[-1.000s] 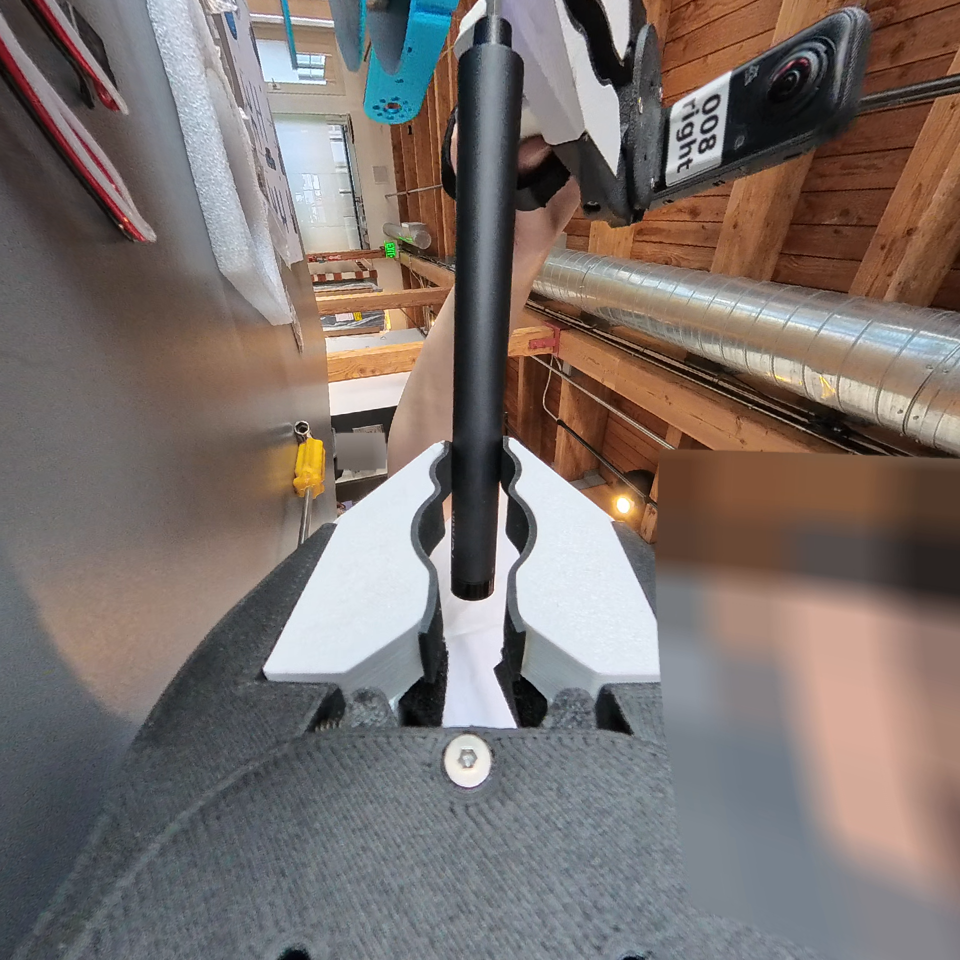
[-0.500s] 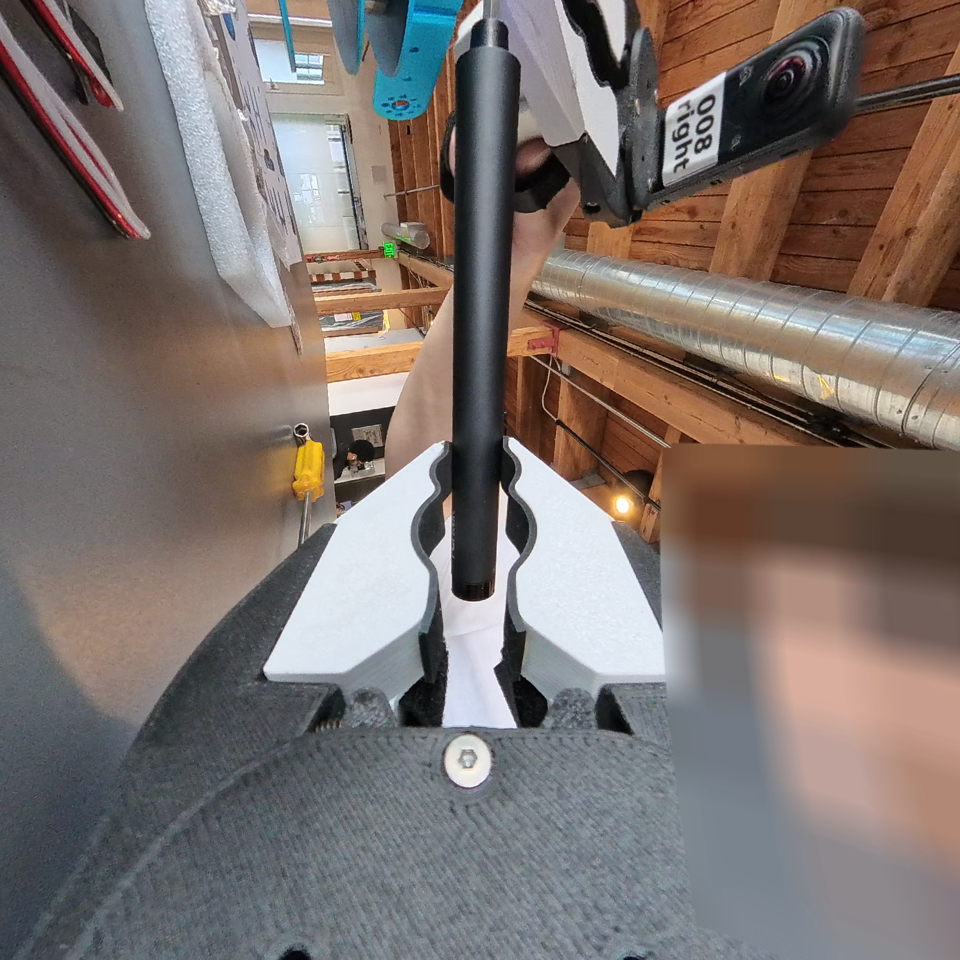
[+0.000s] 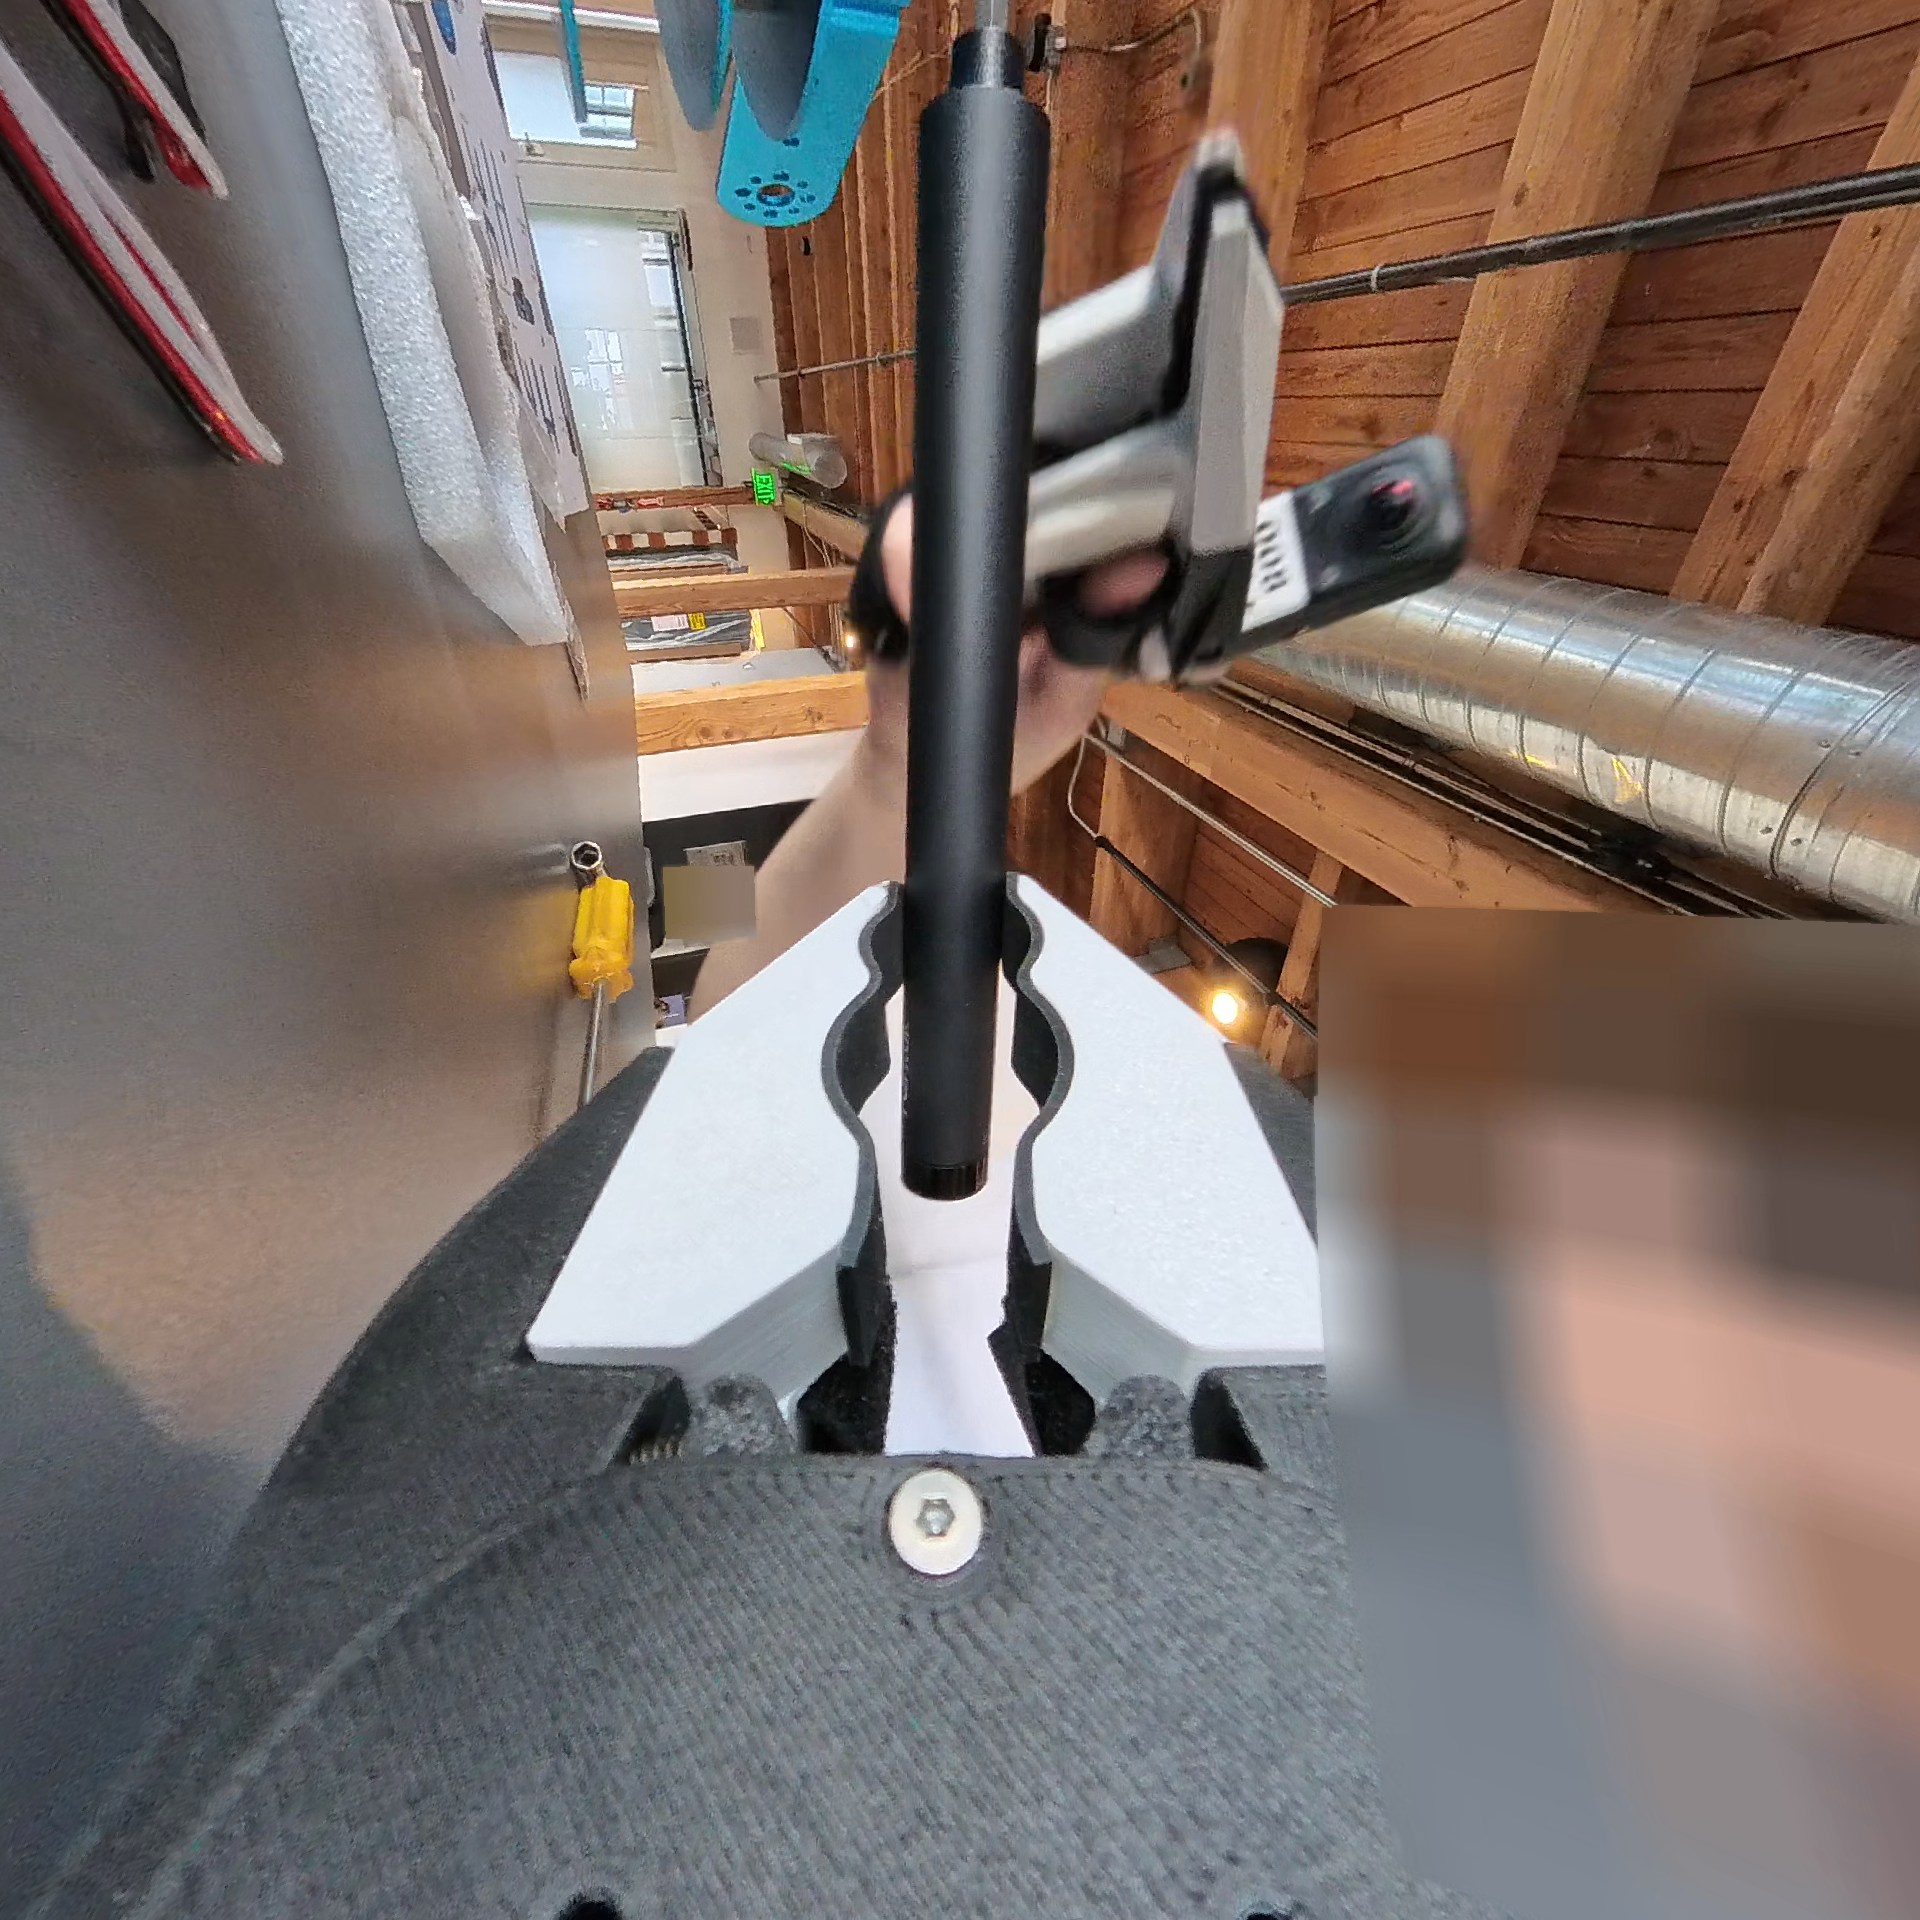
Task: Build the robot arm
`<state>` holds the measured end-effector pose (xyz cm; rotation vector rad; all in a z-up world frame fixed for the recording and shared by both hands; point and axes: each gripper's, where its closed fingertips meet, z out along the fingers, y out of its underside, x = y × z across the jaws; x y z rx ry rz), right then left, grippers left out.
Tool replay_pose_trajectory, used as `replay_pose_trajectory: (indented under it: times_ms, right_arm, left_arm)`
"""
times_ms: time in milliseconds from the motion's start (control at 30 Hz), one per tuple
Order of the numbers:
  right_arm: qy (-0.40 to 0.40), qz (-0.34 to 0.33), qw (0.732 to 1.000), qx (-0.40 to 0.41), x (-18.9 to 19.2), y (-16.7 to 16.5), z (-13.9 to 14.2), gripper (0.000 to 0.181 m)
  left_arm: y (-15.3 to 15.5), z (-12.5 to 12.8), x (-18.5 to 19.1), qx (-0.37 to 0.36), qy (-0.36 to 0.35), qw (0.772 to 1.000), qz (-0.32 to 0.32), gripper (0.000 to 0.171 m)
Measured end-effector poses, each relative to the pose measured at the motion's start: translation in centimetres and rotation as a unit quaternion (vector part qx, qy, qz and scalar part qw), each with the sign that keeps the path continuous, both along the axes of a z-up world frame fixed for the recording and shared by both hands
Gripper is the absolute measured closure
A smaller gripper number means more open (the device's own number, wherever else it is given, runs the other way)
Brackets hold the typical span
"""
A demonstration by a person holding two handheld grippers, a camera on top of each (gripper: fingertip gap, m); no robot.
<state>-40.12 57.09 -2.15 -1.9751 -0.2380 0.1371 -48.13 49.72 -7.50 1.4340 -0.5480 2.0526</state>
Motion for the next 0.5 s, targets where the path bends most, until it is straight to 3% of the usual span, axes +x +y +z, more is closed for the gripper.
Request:
replay_pose_trajectory:
  times_ms: [100,233,300,367,500]
  right_arm:
    - [0.215,-0.023,0.976,-0.012,-2.8,-1.8,-2.6,0.169]
    - [0.476,0.005,0.879,-0.041,-4.9,-1.7,-5.0,0.146]
    - [0.519,0.011,0.854,-0.044,-4.9,-1.0,-5.4,0.141]
    - [0.530,0.006,0.846,-0.059,-5.0,-0.6,-6.1,0.143]
    - [0.558,0.028,0.827,-0.055,-5.2,-0.5,-5.5,0.162]
  left_arm:
    - [0.1,0.2,-0.1,-0.009,-0.002,1.000,-0.002,0.156]
    - [0.0,0.1,0.0,-0.009,0.001,1.000,-0.007,0.155]
    - [-0.1,0.2,0.0,-0.011,0.000,1.000,-0.010,0.155]
    - [-0.1,0.2,0.0,-0.013,-0.001,1.000,-0.011,0.155]
    - [0.0,0.3,0.0,-0.014,-0.003,1.000,-0.009,0.155]
